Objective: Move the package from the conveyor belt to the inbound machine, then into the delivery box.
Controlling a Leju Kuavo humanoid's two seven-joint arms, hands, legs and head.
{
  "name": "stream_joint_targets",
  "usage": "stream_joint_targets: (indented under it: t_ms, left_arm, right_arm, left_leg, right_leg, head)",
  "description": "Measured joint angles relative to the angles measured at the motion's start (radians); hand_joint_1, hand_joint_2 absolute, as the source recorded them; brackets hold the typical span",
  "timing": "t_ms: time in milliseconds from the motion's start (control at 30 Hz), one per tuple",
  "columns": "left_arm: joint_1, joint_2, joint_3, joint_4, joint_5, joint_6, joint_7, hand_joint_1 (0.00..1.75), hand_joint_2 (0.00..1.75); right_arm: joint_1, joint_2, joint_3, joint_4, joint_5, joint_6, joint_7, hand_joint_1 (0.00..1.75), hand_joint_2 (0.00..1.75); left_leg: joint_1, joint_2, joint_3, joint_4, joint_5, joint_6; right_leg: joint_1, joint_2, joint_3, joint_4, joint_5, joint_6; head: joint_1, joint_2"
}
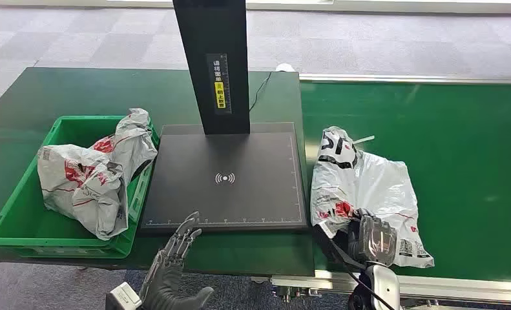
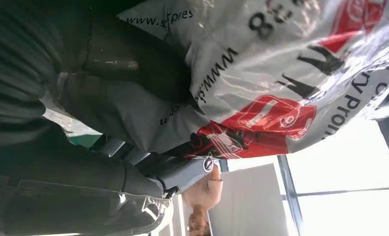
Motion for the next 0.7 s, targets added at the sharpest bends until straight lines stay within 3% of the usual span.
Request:
stream_joint_targets:
  t_ms: [300, 433, 567, 700]
  left_arm:
    - [-0.001, 0.000, 0.000, 0.003, -0.001, 0.009, -0.003, 0.00, 1.75]
    - [-0.001, 0.000, 0.000, 0.005, -0.001, 0.026, -0.005, 0.00, 1.75]
    - [0.003, -0.001, -0.004, 0.008, -0.001, 0.053, -0.008, 0.00, 1.75]
    - [0.010, 0.000, -0.009, 0.010, 0.000, 0.077, -0.011, 0.00, 1.75]
  right_arm:
    - [0.005, 0.015, 0.000, -0.072, -0.097, -0.070, -0.087, 1.75, 1.75]
    - [0.026, 0.028, -0.001, -0.150, -0.328, -0.166, -0.278, 1.75, 1.75]
    - [0.055, 0.065, -0.024, -0.282, -0.551, -0.187, -0.516, 1.75, 1.75]
    - [0.083, 0.096, -0.032, -0.474, -0.705, -0.187, -0.595, 1.75, 1.75]
  left_leg:
    - [0.000, 0.000, 0.000, 0.000, 0.000, 0.000]
    - [0.000, 0.000, 0.000, 0.000, 0.000, 0.000]
    - [0.000, 0.000, -0.001, 0.000, 0.000, 0.000]
    - [0.000, 0.000, -0.001, 0.000, 0.000, 0.000]
  right_leg:
    - [0.000, 0.000, 0.000, 0.000, 0.000, 0.000]
    - [0.000, 0.000, 0.000, 0.000, 0.000, 0.000]
    - [0.000, 0.000, -0.001, 0.000, 0.000, 0.000]
    - [0.000, 0.000, -0.001, 0.000, 0.000, 0.000]
  head:
    - [0.000, 0.000]
    - [0.000, 0.000]
    - [0.000, 0.000]
    - [0.000, 0.000]
